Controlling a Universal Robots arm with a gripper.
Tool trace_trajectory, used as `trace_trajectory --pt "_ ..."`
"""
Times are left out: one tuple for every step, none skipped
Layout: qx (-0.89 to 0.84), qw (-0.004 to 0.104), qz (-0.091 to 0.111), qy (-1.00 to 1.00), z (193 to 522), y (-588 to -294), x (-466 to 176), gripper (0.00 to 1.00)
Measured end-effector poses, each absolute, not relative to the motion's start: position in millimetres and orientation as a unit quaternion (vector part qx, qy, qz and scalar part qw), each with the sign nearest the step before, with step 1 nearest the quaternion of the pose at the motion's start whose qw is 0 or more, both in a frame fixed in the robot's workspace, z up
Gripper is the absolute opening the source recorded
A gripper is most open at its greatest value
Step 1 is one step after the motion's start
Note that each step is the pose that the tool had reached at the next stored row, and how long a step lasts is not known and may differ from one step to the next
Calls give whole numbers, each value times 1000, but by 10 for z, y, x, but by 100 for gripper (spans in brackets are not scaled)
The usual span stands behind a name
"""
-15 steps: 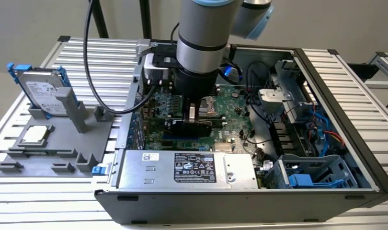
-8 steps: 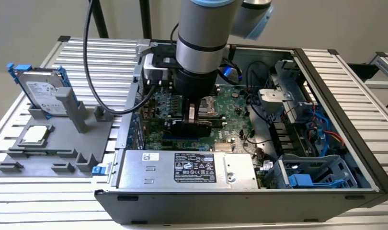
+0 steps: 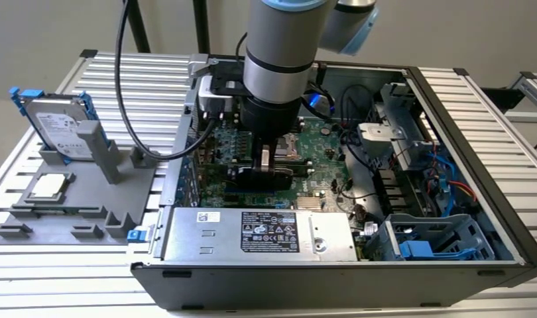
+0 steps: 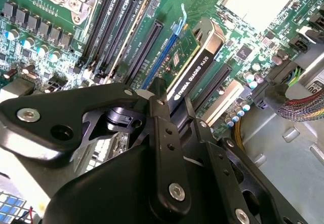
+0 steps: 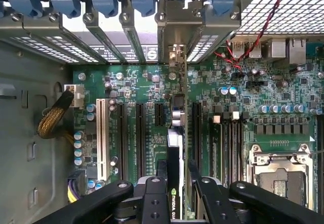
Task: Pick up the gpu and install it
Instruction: 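Insert the gpu into the slot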
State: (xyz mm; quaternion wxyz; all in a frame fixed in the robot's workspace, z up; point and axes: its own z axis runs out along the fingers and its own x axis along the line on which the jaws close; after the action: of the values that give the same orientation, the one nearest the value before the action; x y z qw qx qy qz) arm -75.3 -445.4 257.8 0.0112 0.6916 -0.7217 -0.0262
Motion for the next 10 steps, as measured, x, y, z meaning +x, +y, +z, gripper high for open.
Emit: trace_trajectory --pt "692 11 -26 -722 2579 -4454 -753 0" --pt "692 11 -26 -722 2579 -4454 -753 0" --pt "692 11 -26 -722 2579 -4454 -753 0" --pt "692 11 -26 -722 2579 -4454 -753 0" --pt "692 11 -26 -722 2578 -4454 -753 0" --pt "692 11 -26 -722 2578 -4454 -753 0" --pt "692 11 -26 -722 2578 -4454 -753 0" --pt "692 11 -26 -722 2578 -4454 -753 0" --pt "692 11 -26 -722 2578 -4454 -753 0" --pt "692 11 -26 -722 2578 -4454 -753 0"
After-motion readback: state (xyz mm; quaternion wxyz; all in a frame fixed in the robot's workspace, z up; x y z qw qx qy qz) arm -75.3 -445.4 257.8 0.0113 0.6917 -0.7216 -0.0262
